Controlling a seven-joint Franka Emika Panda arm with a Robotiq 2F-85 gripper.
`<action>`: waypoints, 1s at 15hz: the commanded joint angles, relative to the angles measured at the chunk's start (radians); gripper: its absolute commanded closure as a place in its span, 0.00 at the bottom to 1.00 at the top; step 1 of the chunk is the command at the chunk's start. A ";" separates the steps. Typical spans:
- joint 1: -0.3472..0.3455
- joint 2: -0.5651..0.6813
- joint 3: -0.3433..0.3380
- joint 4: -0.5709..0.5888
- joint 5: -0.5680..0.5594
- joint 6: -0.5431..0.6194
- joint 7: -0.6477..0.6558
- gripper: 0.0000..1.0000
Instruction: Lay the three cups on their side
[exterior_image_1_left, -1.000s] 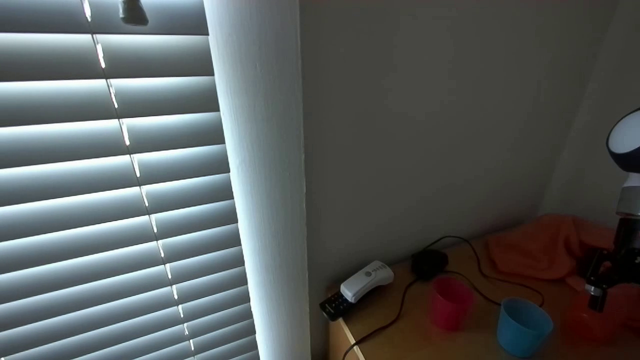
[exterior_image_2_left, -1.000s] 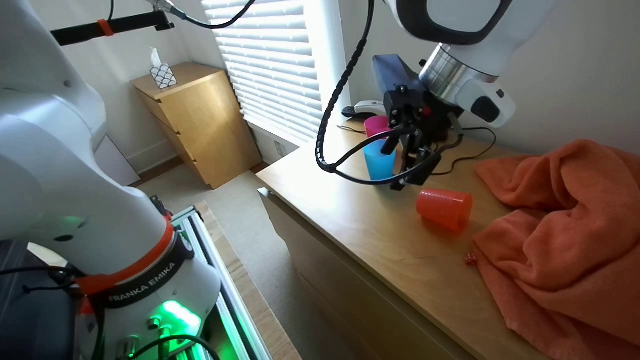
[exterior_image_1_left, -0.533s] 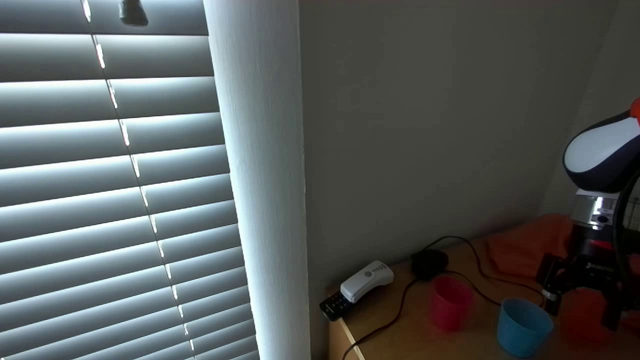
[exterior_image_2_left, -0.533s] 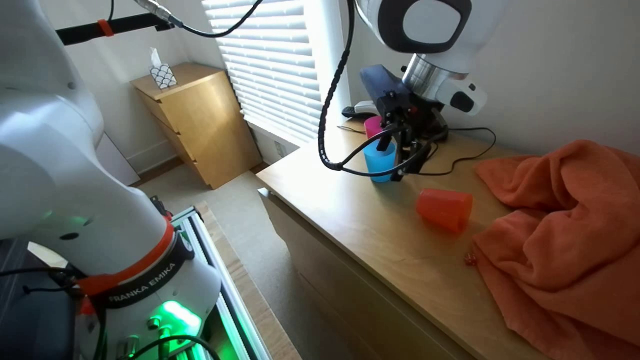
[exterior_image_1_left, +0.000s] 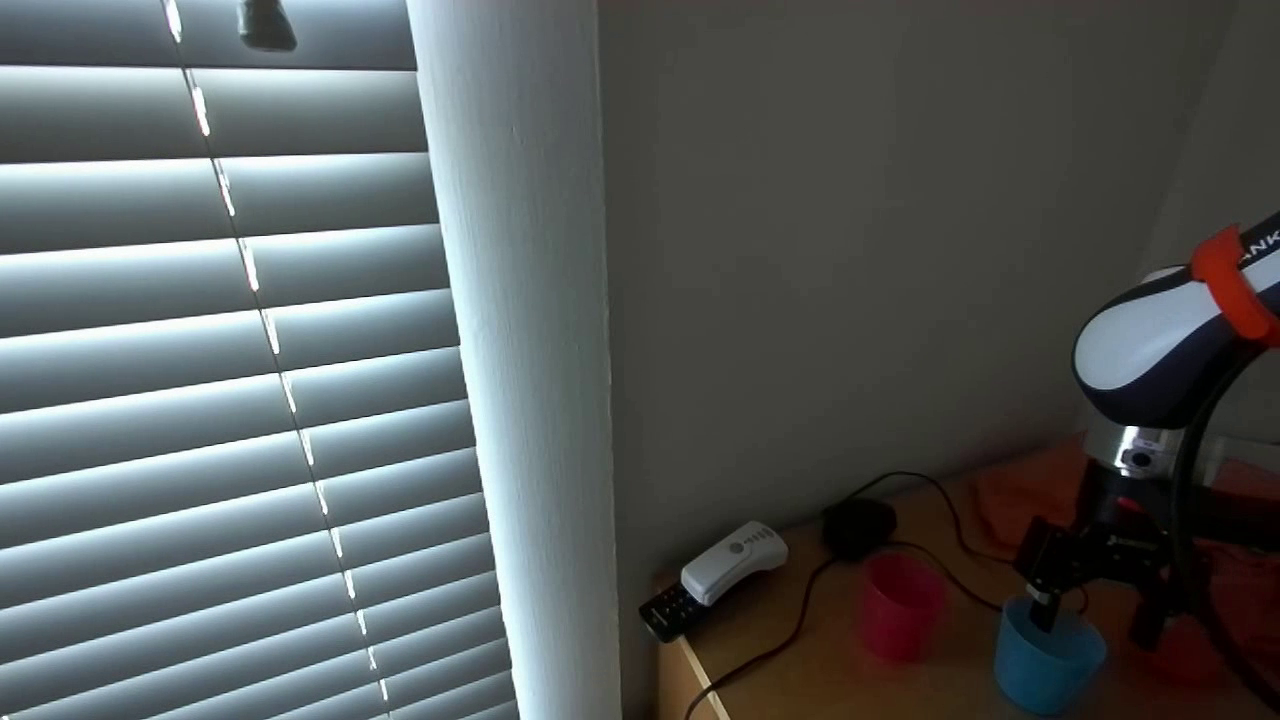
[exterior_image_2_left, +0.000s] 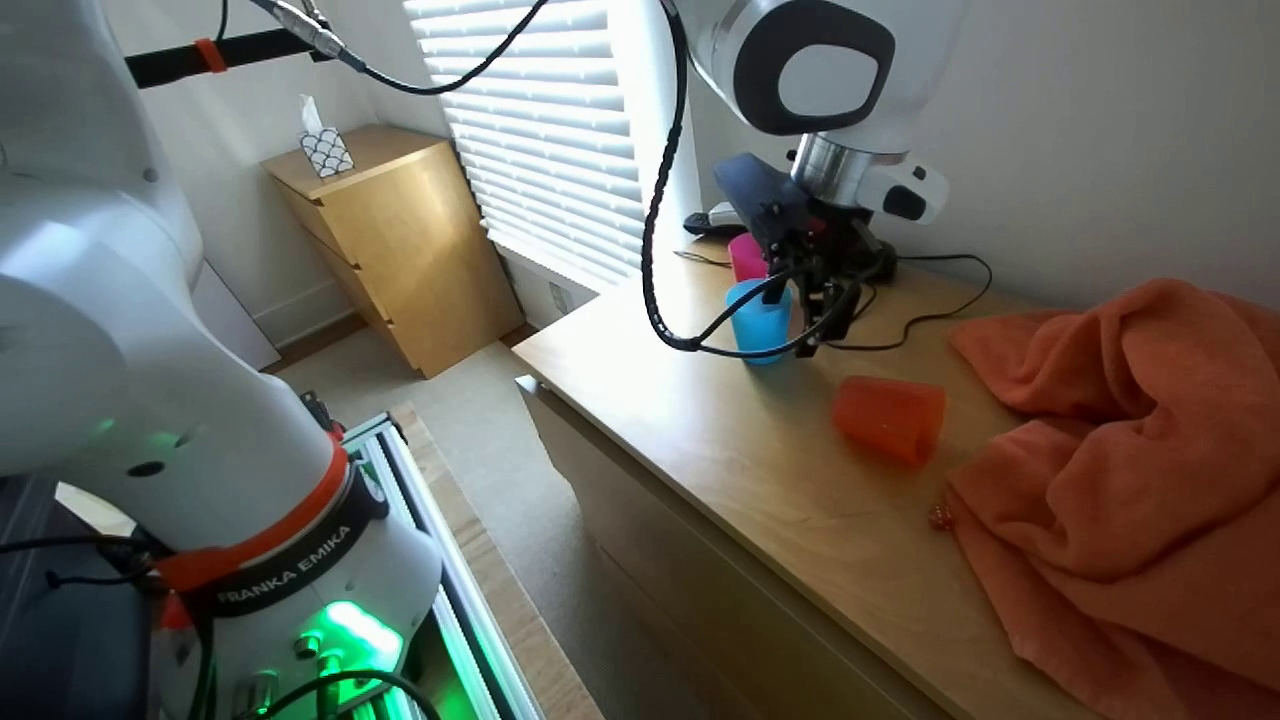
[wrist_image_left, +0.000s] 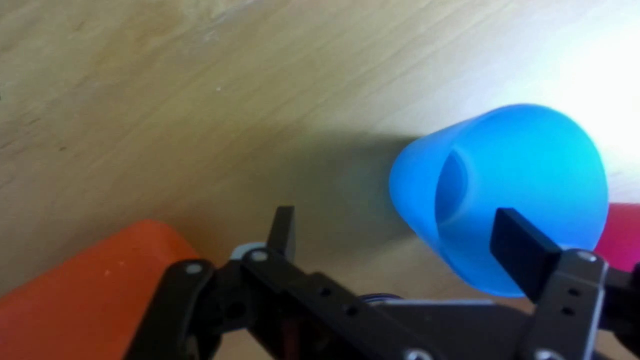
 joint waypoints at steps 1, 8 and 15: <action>0.010 0.017 0.001 -0.007 -0.056 0.020 0.025 0.25; -0.016 0.033 0.008 0.018 -0.041 -0.065 -0.004 0.81; -0.086 0.070 0.011 0.114 0.043 -0.368 -0.133 0.98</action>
